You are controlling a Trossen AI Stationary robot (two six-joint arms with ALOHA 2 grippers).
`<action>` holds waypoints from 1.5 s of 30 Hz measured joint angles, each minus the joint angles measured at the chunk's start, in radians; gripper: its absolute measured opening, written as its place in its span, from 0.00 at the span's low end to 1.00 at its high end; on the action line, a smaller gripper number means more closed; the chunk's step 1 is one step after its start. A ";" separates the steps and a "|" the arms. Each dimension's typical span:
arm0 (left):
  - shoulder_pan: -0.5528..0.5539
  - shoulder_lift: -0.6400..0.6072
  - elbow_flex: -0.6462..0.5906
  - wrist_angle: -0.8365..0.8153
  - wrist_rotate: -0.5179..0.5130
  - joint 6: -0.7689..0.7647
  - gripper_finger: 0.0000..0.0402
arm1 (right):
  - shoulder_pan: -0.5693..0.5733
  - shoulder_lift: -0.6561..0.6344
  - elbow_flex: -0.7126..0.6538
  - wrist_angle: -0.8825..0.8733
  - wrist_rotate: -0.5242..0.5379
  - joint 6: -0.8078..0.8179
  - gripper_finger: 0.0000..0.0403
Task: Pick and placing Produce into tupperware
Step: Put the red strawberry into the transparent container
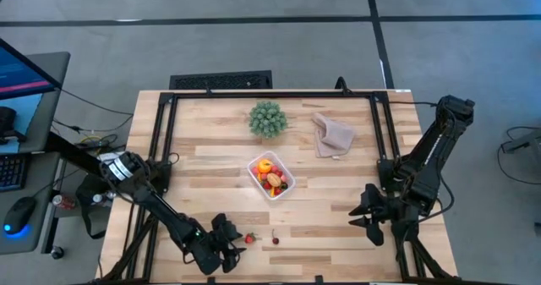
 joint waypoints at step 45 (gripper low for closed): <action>0.099 0.001 -0.002 0.050 0.059 0.034 0.58 | 0.000 0.000 0.000 -0.056 0.021 0.026 0.33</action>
